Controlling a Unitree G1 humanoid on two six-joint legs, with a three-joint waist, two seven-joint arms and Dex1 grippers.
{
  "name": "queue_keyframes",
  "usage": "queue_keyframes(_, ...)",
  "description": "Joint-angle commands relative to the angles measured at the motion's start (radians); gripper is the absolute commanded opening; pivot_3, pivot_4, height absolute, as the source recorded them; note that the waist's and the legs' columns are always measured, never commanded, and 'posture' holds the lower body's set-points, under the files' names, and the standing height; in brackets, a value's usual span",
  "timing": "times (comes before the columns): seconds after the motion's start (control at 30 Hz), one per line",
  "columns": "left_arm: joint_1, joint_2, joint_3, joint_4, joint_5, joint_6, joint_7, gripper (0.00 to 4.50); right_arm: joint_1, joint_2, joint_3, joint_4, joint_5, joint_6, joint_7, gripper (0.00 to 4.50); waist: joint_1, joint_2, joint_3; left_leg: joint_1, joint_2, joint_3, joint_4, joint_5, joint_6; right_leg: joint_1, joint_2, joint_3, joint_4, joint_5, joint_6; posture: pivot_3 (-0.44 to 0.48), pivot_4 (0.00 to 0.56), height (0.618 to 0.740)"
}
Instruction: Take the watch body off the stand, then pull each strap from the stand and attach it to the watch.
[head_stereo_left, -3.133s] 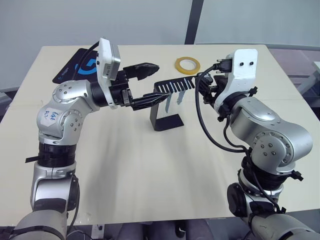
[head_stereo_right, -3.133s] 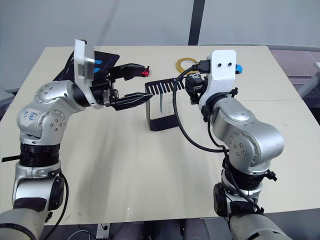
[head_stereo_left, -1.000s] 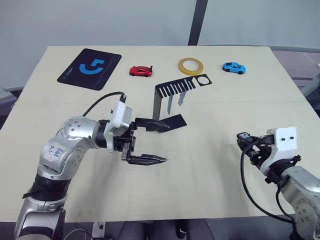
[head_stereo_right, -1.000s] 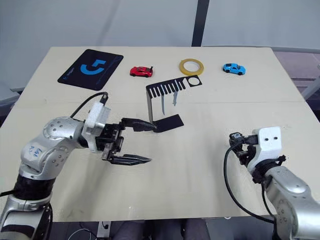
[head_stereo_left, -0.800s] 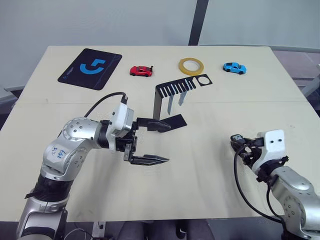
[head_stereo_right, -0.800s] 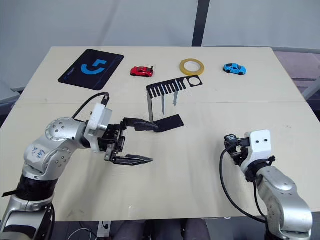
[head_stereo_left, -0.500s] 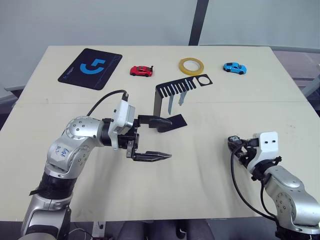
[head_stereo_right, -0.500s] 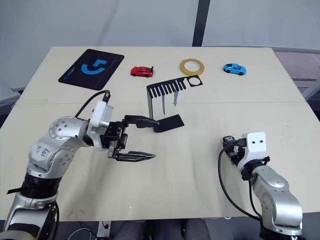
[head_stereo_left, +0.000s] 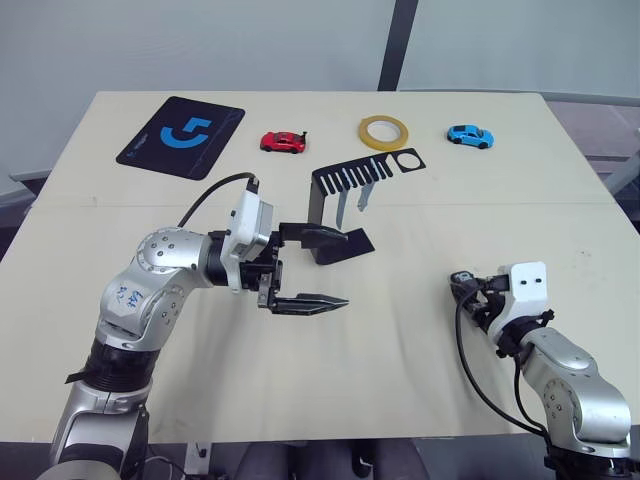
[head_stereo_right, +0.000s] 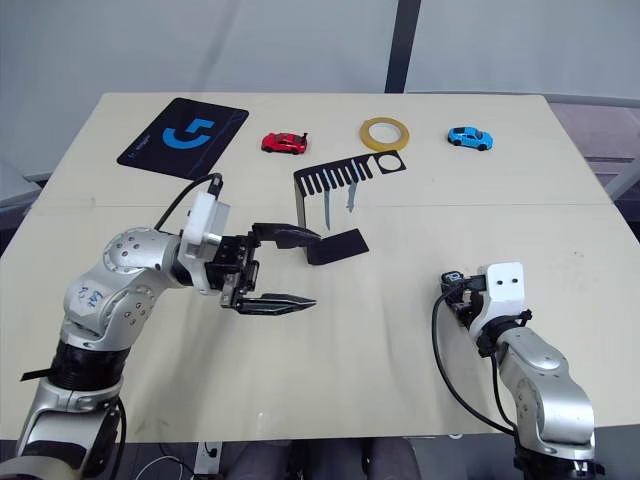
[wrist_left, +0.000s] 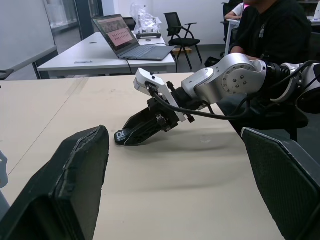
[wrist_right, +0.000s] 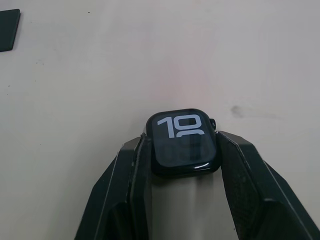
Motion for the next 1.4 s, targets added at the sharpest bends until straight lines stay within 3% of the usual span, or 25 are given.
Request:
queue_keyframes(0.03, -0.008, 0.005, 0.003, -0.02, 0.004, -0.008, -0.001, 4.5, 0.003, -0.008, -0.025, -0.01, 0.006, -0.01, -0.005, 1.55, 0.0, 0.0, 0.0, 0.0, 0.0, 0.0, 0.0, 0.0, 0.0, 0.0, 0.0, 0.0, 0.0, 0.0, 0.0, 0.0, 0.15, 0.732)
queue_keyframes(0.17, -0.008, 0.006, 0.002, -0.021, 0.006, -0.009, -0.004, 4.5, 0.008, -0.009, -0.029, -0.014, 0.012, -0.004, -0.004, 1.55, 0.0, 0.0, 0.0, 0.0, 0.0, 0.0, 0.0, 0.0, 0.0, 0.0, 0.0, 0.0, 0.0, 0.0, 0.0, 0.0, 0.15, 0.732)
queue_keyframes(0.23, -0.007, 0.004, 0.003, -0.02, 0.005, -0.01, -0.004, 4.5, 0.013, -0.01, -0.036, -0.022, 0.019, 0.003, -0.005, 2.62, 0.0, 0.0, 0.0, 0.0, 0.0, 0.0, 0.0, 0.0, 0.0, 0.0, 0.0, 0.0, 0.0, 0.0, 0.0, 0.0, 0.15, 0.732)
queue_keyframes(0.27, -0.007, 0.004, 0.003, -0.02, 0.005, -0.01, -0.004, 4.5, 0.015, -0.01, -0.039, -0.024, 0.021, 0.006, -0.005, 2.87, 0.0, 0.0, 0.0, 0.0, 0.0, 0.0, 0.0, 0.0, 0.0, 0.0, 0.0, 0.0, 0.0, 0.0, 0.0, 0.0, 0.15, 0.732)
queue_keyframes(0.37, -0.001, 0.0, 0.009, -0.014, 0.004, -0.006, 0.007, 4.5, 0.028, -0.017, -0.055, -0.052, 0.036, 0.023, 0.0, 4.31, 0.001, 0.0, 0.0, 0.0, 0.0, 0.0, 0.0, 0.0, 0.0, 0.0, 0.0, 0.0, 0.0, 0.0, 0.0, 0.0, 0.15, 0.732)
queue_keyframes(0.4, 0.001, 0.0, 0.011, -0.013, 0.003, -0.006, 0.009, 4.5, 0.032, -0.02, -0.06, -0.06, 0.042, 0.028, 0.0, 4.45, 0.001, 0.0, 0.0, 0.0, 0.0, 0.0, 0.0, 0.0, 0.0, 0.0, 0.0, 0.0, 0.0, 0.0, 0.0, 0.0, 0.15, 0.732)
queue_keyframes(0.53, 0.06, 0.03, 0.048, -0.029, -0.012, 0.024, 0.031, 4.5, 0.105, -0.079, -0.134, -0.166, 0.097, 0.079, 0.045, 4.45, 0.001, 0.0, 0.0, 0.0, 0.0, 0.0, 0.0, 0.0, 0.0, 0.0, 0.0, 0.0, 0.001, 0.0, 0.0, 0.0, 0.15, 0.732)
queue_keyframes(0.7, 0.204, 0.11, 0.167, -0.048, -0.036, 0.077, 0.076, 4.5, 0.26, -0.228, -0.301, -0.224, 0.206, 0.065, 0.255, 4.45, 0.002, 0.0, 0.0, 0.0, 0.002, -0.001, 0.0, 0.0, 0.0, 0.0, 0.0, -0.001, 0.0, 0.0, 0.0, 0.0, 0.15, 0.732)
queue_keyframes(0.87, 0.428, 0.209, 0.372, 0.002, -0.033, 0.088, 0.084, 4.5, 0.445, -0.372, -0.501, -0.116, 0.236, -0.03, 0.533, 4.45, 0.006, 0.0, 0.0, 0.001, 0.003, 0.0, -0.001, 0.0, 0.001, 0.001, -0.001, 0.001, 0.0, 0.0, 0.0, 0.0, 0.15, 0.732)
queue_keyframes(1.13, 0.652, 0.285, 0.603, 0.202, 0.086, -0.089, 0.086, 4.5, 0.573, -0.441, -0.701, 0.026, 0.245, -0.094, 0.718, 4.45, 0.021, 0.0, 0.0, 0.009, 0.004, 0.004, -0.003, -0.003, 0.003, 0.006, -0.003, 0.002, -0.002, 0.0, 0.0, 0.0, 0.15, 0.732)
queue_keyframes(1.23, 0.66, 0.277, 0.624, 0.201, 0.074, -0.094, 0.1, 4.5, 0.573, -0.437, -0.708, 0.062, 0.228, -0.133, 0.729, 4.45, 0.026, -0.001, -0.001, 0.01, 0.004, 0.004, -0.003, -0.004, 0.004, 0.006, -0.004, 0.002, -0.002, 0.0, -0.001, 0.0, 0.15, 0.732)
queue_keyframes(1.4, 0.621, 0.233, 0.55, 0.107, 0.067, -0.087, 0.144, 4.5, 0.507, -0.432, -0.657, 0.09, 0.23, -0.172, 0.709, 4.45, 0.024, -0.001, -0.001, 0.011, 0.004, 0.005, -0.002, -0.005, 0.004, 0.007, -0.006, 0.005, -0.001, 0.0, -0.001, 0.0, 0.15, 0.732)
